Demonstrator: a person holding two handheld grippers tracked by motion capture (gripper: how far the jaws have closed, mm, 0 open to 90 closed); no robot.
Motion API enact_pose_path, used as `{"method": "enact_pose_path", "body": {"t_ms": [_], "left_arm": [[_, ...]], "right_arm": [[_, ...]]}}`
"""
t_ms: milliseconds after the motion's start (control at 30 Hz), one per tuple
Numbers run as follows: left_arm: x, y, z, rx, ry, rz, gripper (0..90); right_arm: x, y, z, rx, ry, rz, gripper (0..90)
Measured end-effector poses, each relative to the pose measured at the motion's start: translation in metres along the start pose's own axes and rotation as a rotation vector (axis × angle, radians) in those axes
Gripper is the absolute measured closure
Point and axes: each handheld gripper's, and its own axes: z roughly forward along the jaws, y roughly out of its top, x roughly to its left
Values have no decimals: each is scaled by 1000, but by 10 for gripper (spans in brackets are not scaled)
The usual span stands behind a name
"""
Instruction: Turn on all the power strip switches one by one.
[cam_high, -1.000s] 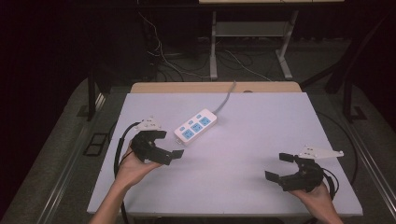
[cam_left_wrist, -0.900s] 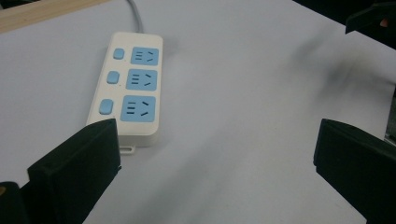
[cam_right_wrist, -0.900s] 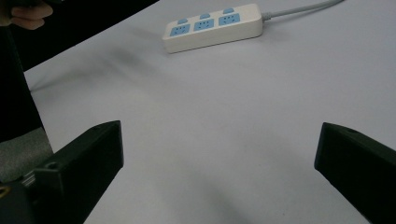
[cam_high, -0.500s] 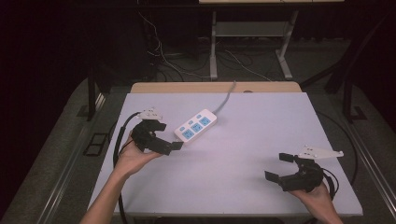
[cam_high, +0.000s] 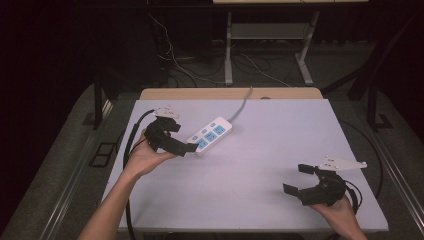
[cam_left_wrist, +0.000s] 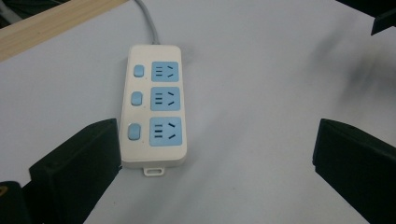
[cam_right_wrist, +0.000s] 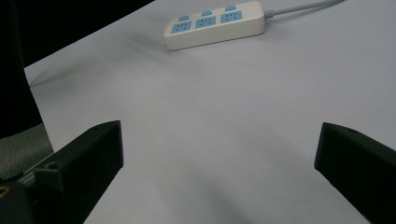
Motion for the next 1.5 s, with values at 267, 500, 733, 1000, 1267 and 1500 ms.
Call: {"method": "enact_pose_path", "body": {"t_ms": [267,500,733,1000,1267,1500], "left_arm": [[7,11,6,20,7,7,0],[12,18,13,44,5,12,15],[20,22,18,57,15,2,51],[31,22,27,66,15,-22,139],[42,21,35,63,36,-46,251],[51,18,41,63,45,-60,411]], "right_arm": [[0,0,-1,-2,1,0,12],[0,0,-1,-1,2,-1,13],[0,-1,-1,0,1,1,13],[-2,-1,-3,-4,-6,6,13],[-2,-2,-1,3,-6,-1,13],[-2,-2,-1,5,-8,-4,13]]}}
